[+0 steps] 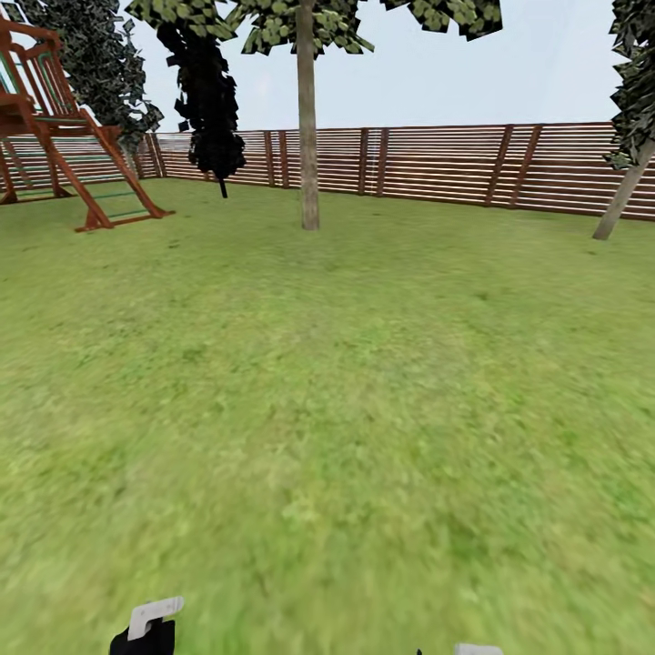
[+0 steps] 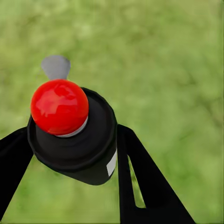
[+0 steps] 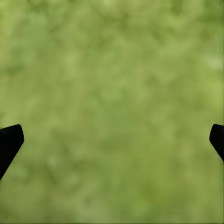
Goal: In the garden, pick up the pesticide atomizer on the floor and spray pesticide onto both trees until each tree trunk is fully covered.
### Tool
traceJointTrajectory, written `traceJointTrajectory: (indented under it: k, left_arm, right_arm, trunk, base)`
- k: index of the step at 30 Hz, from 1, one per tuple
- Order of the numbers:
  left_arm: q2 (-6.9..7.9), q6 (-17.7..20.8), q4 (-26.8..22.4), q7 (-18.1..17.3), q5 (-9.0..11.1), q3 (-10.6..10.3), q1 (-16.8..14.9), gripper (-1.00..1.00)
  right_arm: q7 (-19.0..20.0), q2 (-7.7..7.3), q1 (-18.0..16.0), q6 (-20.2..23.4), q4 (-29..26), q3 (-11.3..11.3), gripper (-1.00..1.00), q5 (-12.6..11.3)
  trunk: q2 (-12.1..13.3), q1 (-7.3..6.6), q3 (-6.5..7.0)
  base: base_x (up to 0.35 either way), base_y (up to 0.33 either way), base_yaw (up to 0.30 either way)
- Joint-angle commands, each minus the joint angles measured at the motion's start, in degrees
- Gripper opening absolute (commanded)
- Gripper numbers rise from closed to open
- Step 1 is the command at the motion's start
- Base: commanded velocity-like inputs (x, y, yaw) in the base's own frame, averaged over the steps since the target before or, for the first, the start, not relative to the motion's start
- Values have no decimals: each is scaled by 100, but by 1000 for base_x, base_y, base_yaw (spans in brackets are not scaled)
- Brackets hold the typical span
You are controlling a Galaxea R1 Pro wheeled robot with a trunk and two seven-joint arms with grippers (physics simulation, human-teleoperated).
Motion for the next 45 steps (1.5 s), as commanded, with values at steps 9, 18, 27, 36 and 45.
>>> traceJointTrajectory:
  k: [9,18,27,36,45]
  left_arm:
    - [1,-17,5,-4,31,-12,-3,-100]
    - [1,-17,5,-4,31,-12,-3,-100]
    - [1,-17,5,-4,31,-12,-3,-100]
    - [1,-17,5,-4,31,-12,-3,-100]
    - [1,-17,5,-4,31,-12,-3,-100]
  right_arm:
    - [28,-2,-1,-15,4,-52,100,34]
    - [28,-5,-1,-16,4,-51,100,33]
    - [28,-7,-1,-14,4,-51,100,33]
    - [28,-3,-2,-18,4,-50,100,33]
    - [28,-3,-2,-16,4,-52,100,33]
  trunk:
    - [-2,3,-5]
    - [-2,3,-5]
    - [-2,3,-5]
    - [-2,3,-5]
    - [-2,3,-5]
  base:
    - [339,0,0]
    - [339,0,0]
    - [339,0,0]
    - [339,0,0]
    - [339,0,0]
